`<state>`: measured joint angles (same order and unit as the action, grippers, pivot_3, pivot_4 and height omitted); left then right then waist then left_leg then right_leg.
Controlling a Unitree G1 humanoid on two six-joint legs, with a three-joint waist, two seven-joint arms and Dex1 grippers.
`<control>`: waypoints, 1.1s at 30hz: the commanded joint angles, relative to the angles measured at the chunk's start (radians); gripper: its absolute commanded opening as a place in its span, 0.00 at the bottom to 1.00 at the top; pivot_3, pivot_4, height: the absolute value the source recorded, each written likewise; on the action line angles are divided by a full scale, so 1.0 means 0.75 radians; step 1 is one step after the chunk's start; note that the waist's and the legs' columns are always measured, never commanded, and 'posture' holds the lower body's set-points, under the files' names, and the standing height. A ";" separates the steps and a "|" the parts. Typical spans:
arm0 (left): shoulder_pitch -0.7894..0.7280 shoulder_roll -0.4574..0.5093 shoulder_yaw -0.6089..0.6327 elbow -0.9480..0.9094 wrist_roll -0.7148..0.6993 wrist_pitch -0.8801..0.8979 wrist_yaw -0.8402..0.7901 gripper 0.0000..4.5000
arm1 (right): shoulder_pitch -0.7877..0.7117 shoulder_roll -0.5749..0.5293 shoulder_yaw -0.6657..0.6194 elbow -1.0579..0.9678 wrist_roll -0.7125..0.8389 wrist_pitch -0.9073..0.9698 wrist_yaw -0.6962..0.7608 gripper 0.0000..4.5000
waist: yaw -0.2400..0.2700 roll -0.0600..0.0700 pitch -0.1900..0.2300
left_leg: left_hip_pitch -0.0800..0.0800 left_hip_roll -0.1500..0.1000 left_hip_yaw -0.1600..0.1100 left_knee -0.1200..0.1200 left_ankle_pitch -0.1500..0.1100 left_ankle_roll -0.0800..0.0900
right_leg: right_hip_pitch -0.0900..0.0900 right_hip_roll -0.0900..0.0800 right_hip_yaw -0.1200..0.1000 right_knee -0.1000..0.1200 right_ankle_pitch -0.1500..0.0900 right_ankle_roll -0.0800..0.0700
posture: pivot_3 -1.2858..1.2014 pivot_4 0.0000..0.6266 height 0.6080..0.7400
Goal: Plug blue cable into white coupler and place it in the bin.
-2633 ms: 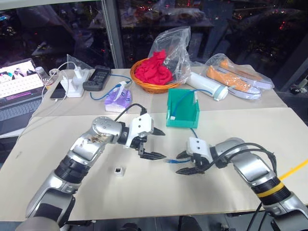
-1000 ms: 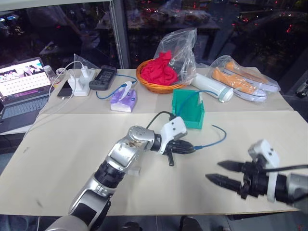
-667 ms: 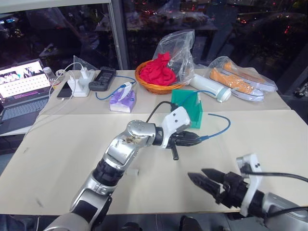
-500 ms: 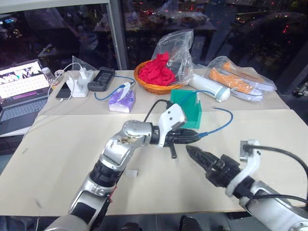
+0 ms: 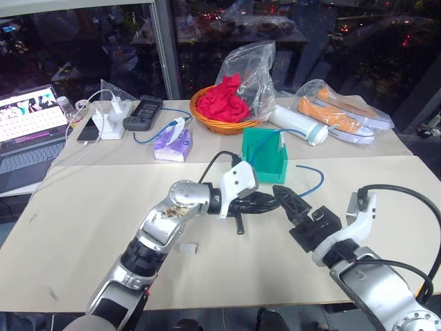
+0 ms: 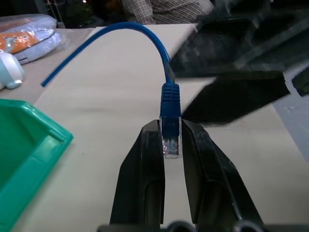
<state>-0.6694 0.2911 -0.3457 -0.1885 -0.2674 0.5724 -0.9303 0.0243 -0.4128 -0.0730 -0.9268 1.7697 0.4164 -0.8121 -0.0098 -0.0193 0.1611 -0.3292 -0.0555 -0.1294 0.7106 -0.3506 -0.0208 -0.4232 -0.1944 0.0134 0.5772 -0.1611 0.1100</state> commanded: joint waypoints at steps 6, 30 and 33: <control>-0.015 0.003 0.009 -0.031 -0.020 -0.013 0.012 0.08 | -0.004 -0.021 0.055 -0.029 -0.021 -0.079 0.026 0.50 | -0.002 0.000 0.000 | 0.000 0.000 0.000 0.000 0.000 0.000 | 0.000 0.000 0.000 0.000 0.000 0.000 | 0.52 0.24 1.00; 0.118 0.471 0.565 0.114 -0.262 0.031 -0.164 0.99 | -0.037 -0.082 0.073 0.025 -0.052 -0.113 0.149 0.00 | -0.014 0.001 0.001 | 0.008 0.002 -0.002 -0.011 -0.001 0.002 | -0.003 0.006 0.005 -0.001 0.000 -0.002 | 0.52 0.24 1.00; 0.306 0.647 0.541 0.023 -0.240 -0.054 -0.339 0.99 | -0.054 -0.086 0.092 0.054 -0.025 -0.103 0.173 0.00 | -0.013 0.001 0.001 | 0.012 0.002 -0.002 -0.019 -0.001 0.002 | -0.004 0.006 0.004 -0.002 -0.001 -0.003 | 0.52 0.24 1.00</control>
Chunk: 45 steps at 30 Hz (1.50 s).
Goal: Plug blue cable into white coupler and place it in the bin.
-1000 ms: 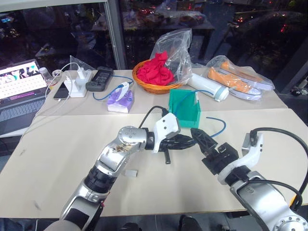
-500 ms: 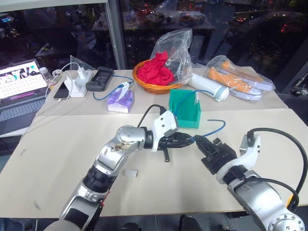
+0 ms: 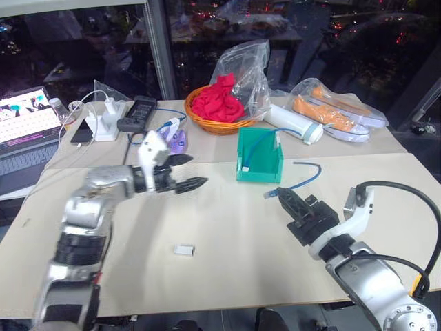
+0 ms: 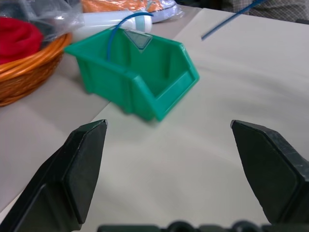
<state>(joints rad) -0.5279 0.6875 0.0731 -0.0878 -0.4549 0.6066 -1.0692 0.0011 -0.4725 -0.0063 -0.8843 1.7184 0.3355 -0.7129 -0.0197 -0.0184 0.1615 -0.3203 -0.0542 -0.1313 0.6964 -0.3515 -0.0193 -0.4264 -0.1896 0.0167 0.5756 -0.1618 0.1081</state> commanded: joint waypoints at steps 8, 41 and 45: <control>0.259 0.347 -0.297 -0.226 0.258 -0.277 -0.311 0.99 | -0.079 -0.016 0.046 0.054 0.085 0.033 0.073 0.00 | 0.016 0.000 0.001 | -0.002 0.000 0.000 -0.002 -0.001 0.001 | -0.004 0.000 0.000 0.001 -0.002 -0.003 | 0.52 0.24 1.00; -0.125 -0.133 -0.398 0.152 0.356 -0.310 -0.149 0.10 | -0.004 0.040 0.030 -0.029 -0.050 -0.017 0.028 0.00 | 0.039 0.002 0.000 | 0.003 0.002 -0.004 0.002 -0.002 0.003 | 0.004 0.006 0.001 0.003 -0.001 -0.005 | 0.52 0.24 1.00; -0.174 -0.396 -0.287 0.306 0.262 -0.560 -0.038 0.10 | -0.005 0.030 0.011 -0.030 -0.061 -0.022 0.032 0.00 | 0.028 0.002 0.000 | 0.001 0.003 -0.005 0.003 0.003 -0.005 | 0.002 0.007 0.002 0.002 0.000 -0.006 | 0.52 0.24 1.00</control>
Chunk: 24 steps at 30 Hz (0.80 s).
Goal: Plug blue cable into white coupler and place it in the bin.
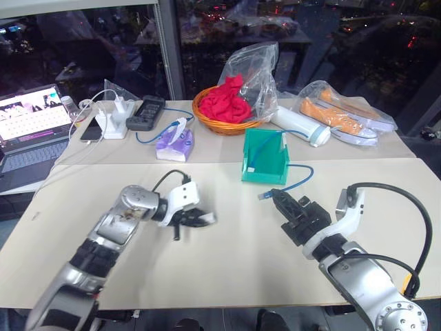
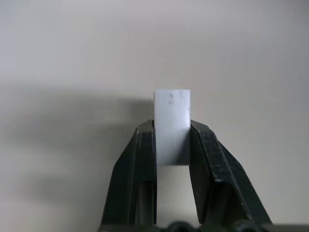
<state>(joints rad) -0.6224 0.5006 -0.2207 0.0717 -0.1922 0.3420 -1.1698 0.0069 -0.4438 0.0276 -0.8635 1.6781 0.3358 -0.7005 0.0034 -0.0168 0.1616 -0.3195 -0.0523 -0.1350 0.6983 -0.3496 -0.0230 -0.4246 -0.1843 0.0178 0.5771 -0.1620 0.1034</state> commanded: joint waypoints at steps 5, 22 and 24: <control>-0.077 -0.414 0.125 0.275 -0.089 -0.421 0.232 0.10 | -0.011 -0.009 -0.054 -0.072 -0.025 -0.035 0.006 0.00 | -0.024 -0.001 0.000 | 0.000 0.000 0.001 0.000 0.000 0.001 | 0.002 0.000 0.000 -0.005 0.000 0.000 | 0.52 0.24 1.00; 0.147 -0.504 0.062 0.695 -0.004 -0.839 0.137 0.10 | 0.005 -0.022 -0.089 -0.115 -0.053 -0.077 -0.045 0.00 | -0.020 0.001 -0.002 | 0.001 -0.001 0.001 0.000 -0.002 0.005 | 0.005 0.000 0.001 -0.008 0.003 0.001 | 0.52 0.24 1.00; 0.132 -0.477 0.034 0.725 0.050 -0.864 0.130 0.10 | 0.004 -0.024 -0.087 -0.115 -0.052 -0.079 -0.047 0.00 | -0.019 0.002 -0.002 | 0.001 -0.001 0.001 0.000 -0.002 0.005 | 0.006 0.000 0.001 -0.008 0.003 0.001 | 0.52 0.24 1.00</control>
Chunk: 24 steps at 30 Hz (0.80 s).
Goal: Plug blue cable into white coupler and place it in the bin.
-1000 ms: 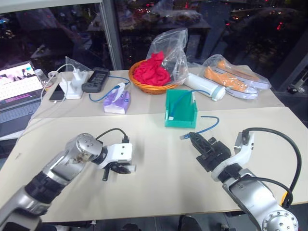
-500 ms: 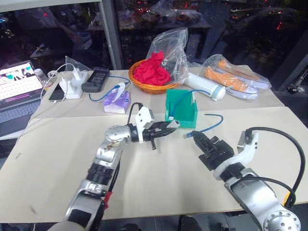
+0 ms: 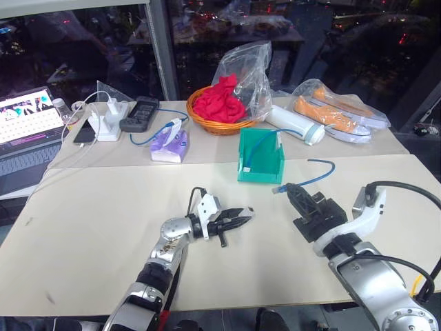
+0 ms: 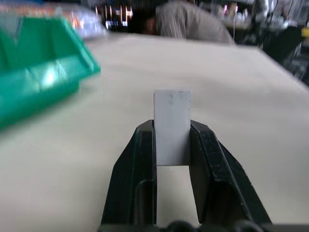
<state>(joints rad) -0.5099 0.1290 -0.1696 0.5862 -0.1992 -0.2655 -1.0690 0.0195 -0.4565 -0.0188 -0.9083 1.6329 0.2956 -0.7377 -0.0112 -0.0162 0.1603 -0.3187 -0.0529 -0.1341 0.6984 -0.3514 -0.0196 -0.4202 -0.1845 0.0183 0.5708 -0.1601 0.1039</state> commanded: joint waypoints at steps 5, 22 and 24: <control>-0.059 0.124 -0.096 0.018 0.177 -0.114 -0.038 0.10 | -0.014 -0.004 -0.020 -0.055 0.007 -0.026 0.003 0.00 | -0.003 0.003 -0.003 | 0.001 0.000 0.000 0.000 -0.001 0.002 | 0.001 0.000 0.000 0.001 0.000 0.000 | 0.52 0.24 1.00; -0.212 0.794 -0.324 -0.613 0.389 0.624 -0.467 0.10 | -0.015 0.061 0.015 -0.032 -0.026 -0.027 0.034 0.00 | -0.031 0.006 -0.004 | 0.002 0.003 0.000 -0.005 -0.002 0.003 | -0.006 0.003 0.002 0.006 -0.001 -0.002 | 0.52 0.24 1.00; -0.219 0.796 -0.348 -0.608 0.424 0.631 -0.459 0.10 | -0.022 0.072 0.019 -0.026 -0.033 -0.025 0.036 0.00 | -0.030 0.005 -0.004 | 0.002 0.003 -0.001 -0.004 -0.002 0.003 | -0.006 0.003 0.002 0.006 -0.001 -0.002 | 0.52 0.24 1.00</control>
<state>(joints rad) -0.6696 0.7178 -0.4011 0.1456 0.0913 0.1970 -1.4016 0.0165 -0.4096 -0.0059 -0.9075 1.6141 0.2931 -0.7270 -0.0340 -0.0121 0.1574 -0.3173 -0.0510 -0.1344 0.6951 -0.3526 -0.0175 -0.4245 -0.1820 0.0194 0.5751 -0.1609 0.1026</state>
